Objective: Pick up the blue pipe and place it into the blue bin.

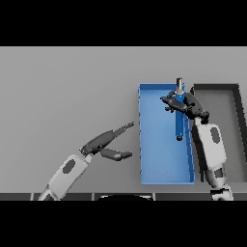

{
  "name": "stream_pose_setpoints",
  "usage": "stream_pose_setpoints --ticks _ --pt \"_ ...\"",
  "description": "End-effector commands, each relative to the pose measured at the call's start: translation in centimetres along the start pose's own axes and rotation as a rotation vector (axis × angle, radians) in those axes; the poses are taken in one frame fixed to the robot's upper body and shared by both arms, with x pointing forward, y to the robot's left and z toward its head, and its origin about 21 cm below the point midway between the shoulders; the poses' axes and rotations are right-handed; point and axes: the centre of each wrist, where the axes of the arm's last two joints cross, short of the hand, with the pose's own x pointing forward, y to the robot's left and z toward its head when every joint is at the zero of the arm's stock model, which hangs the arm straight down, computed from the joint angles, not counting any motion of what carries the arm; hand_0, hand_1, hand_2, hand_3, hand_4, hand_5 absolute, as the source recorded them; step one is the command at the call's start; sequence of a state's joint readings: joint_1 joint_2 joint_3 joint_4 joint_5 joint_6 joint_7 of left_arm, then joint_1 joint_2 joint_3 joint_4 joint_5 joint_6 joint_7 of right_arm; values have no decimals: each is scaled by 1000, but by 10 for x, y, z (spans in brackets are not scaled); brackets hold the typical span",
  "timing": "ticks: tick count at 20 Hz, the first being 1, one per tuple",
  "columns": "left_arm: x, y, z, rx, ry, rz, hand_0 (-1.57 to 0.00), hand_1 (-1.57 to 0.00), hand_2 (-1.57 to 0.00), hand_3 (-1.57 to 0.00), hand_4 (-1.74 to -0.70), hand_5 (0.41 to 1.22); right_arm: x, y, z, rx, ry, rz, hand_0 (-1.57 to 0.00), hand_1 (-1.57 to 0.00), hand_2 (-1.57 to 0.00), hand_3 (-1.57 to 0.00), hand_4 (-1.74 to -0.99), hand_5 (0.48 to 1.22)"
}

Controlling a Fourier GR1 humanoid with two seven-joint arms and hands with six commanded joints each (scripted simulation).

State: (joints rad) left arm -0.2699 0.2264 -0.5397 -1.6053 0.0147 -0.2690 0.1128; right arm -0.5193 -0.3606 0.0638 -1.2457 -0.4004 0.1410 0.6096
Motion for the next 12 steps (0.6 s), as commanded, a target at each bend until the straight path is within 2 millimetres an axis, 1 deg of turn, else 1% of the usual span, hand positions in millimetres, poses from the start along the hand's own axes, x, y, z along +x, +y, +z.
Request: stream_pose_setpoints --ticks 1,2,3,4,5,6,7,8,9,11,12 --pt "-1 1 1 -1 2 1 1 1 1 1 -826 474 -8 0 -2 -21 45 7 -1571 -1571 -1571 -869 -1617 1194" --pt "-1 1 -1 -7 -2 6 1 1 1 1 -827 474 -12 1 -5 -39 87 -4 -1571 -1571 -1571 -1009 -1583 1199" --pt "-1 3 -1 -6 1 2 1 1 1 1 -829 474 -19 0 -8 -43 142 -39 -1465 -1382 -1333 -807 -1534 1190" --pt "-2 2 0 -7 -1 6 1 1 1 1 -830 476 -25 -2 -9 -34 189 -57 -1172 -1106 -1066 -646 -1477 1178" --pt "-3 -1 -1 -11 4 13 1 1 1 1 -829 476 -26 1 -10 -16 227 -72 -937 -884 -853 -516 -1404 1159" --pt "-3 -3 0 -15 -1 10 1 1 1 1 -828 476 -25 4 -13 -17 263 -82 -749 -707 -682 -413 -1344 1172" --pt "-2 -4 0 -15 -3 11 1 1 1 1 -828 476 -20 5 -12 -13 275 -77 -599 -566 -545 -330 -1302 1182" --pt "-1 -3 2 -10 -7 8 1 1 1 1 -826 477 -13 6 -8 20 266 -29 -479 -452 -436 -264 -1264 1139" --pt "-1 -5 2 -11 -14 7 1 1 1 1 -827 477 -12 7 -4 49 238 31 -383 -362 -349 -211 -1234 1091" --pt "-1 -4 2 -8 -7 10 1 1 1 1 -829 477 -6 12 3 62 228 164 -246 -231 -223 -135 -1204 1002" --pt "-1 -4 2 -5 -3 10 1 1 1 1 -830 475 -8 15 3 67 250 186 -196 -185 -178 -107 -1199 967"
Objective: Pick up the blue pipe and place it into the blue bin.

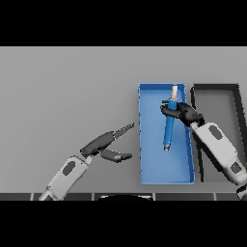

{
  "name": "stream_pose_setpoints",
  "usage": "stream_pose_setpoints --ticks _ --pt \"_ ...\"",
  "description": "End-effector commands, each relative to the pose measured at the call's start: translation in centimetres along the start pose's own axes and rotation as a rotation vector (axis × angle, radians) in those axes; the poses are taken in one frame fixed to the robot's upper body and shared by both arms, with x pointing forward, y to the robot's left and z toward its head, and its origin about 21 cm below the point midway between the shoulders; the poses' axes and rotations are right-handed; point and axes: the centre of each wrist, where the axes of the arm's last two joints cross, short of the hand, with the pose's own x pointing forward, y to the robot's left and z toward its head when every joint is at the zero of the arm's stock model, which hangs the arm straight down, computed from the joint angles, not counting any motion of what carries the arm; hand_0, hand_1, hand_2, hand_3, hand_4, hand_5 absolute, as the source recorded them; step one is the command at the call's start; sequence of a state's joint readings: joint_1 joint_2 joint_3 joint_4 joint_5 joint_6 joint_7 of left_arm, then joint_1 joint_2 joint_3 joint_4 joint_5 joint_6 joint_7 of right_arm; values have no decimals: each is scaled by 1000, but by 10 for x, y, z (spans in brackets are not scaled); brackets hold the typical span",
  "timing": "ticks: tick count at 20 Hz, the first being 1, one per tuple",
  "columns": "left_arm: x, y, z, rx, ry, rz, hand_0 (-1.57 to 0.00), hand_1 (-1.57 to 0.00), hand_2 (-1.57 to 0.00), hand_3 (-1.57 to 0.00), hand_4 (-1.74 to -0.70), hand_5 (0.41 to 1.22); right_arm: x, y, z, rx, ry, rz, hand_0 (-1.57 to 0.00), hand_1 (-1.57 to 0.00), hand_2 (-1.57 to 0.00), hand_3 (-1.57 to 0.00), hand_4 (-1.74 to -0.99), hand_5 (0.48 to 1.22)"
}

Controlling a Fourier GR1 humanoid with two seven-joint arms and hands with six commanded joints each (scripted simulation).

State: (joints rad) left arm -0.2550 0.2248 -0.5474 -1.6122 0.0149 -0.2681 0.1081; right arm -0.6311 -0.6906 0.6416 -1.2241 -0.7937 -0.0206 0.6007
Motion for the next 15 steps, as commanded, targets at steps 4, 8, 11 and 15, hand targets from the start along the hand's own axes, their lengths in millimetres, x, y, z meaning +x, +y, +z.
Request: stream_pose_setpoints --ticks 4,8,11,15 --pt "0 -1 -1 1 -10 2 1 1 1 1 -832 471 3 2 0 -16 6 47 -98 -75 -72 -43 -1188 861" --pt "1 1 5 5 -13 -1 1 1 1 1 -828 472 -4 4 -1 -35 14 59 -40 -30 -29 -17 -1182 795" --pt "3 2 4 6 -6 -13 1 1 1 1 -826 471 -3 5 -1 -29 -8 56 -20 -15 -14 -8 -1186 774" --pt "6 5 1 7 8 -11 1 1 1 1 -826 474 -2 6 0 -18 -2 66 -20 -15 -14 -8 -1186 769"
